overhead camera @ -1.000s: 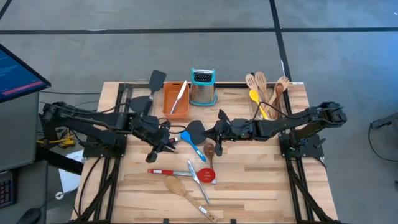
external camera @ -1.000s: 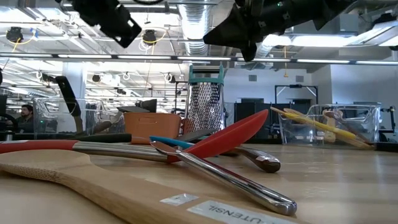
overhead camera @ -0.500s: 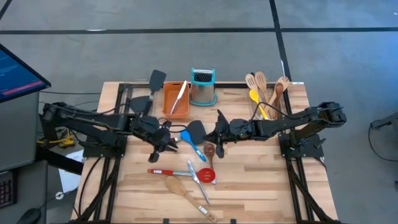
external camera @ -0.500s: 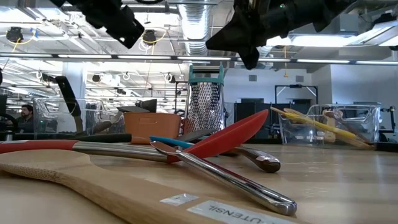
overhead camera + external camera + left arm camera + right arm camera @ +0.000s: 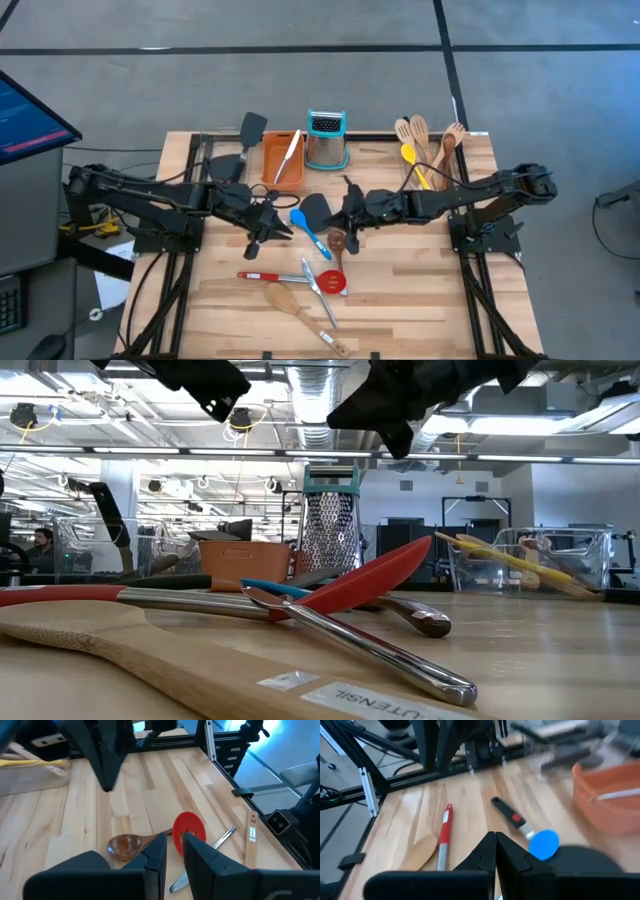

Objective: Pick & Place Kitchen Items
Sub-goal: Put the blue spoon into the right transparent bin

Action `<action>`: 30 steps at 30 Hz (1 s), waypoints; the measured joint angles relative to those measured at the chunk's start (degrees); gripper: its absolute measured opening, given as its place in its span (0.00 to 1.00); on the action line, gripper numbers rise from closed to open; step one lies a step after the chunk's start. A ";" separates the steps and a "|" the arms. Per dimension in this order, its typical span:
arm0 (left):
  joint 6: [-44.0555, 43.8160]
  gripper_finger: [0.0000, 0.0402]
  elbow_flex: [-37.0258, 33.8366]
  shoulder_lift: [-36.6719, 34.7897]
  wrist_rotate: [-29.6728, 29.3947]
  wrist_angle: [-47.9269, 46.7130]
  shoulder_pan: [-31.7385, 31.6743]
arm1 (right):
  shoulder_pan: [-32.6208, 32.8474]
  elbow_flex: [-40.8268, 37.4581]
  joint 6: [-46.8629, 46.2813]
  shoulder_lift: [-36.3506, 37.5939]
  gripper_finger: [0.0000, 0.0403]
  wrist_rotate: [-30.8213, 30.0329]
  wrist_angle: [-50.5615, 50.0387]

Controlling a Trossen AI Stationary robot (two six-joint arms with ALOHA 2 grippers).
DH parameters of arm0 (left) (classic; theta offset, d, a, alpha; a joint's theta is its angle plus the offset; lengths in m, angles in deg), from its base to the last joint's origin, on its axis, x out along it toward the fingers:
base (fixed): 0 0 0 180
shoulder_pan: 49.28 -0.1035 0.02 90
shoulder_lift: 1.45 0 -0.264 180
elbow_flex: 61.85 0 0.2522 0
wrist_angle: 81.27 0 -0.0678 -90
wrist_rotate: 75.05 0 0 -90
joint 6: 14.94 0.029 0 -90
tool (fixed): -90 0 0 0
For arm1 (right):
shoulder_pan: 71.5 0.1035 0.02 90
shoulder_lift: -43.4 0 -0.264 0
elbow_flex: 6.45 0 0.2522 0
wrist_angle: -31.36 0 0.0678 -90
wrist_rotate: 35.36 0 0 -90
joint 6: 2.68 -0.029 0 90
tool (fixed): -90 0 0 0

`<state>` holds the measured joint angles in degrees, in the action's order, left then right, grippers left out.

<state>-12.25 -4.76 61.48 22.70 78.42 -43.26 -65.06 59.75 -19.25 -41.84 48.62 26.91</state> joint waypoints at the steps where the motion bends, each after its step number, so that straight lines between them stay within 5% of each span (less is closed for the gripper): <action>1: 0.02 0.12 0.00 0.00 0.00 0.09 0.00 | 0.18 0.82 -1.39 -0.32 0.00 0.01 -1.54; 13: 6.55 0.12 -0.04 -1.13 -0.15 0.46 0.02 | 0.94 10.86 -6.54 -6.40 0.00 -1.98 -16.53; 23: 7.46 0.12 -0.04 -11.37 -1.53 -0.91 0.02 | 0.78 22.84 -10.04 -17.28 0.00 -4.27 -27.40; 30: 5.70 0.12 -0.04 -13.85 -1.52 -1.59 0.02 | -0.66 24.15 -14.82 -17.25 0.00 -4.57 -34.07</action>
<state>-6.55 -4.80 47.63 21.19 76.83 -43.24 -65.72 83.89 -34.07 -59.10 44.05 -7.16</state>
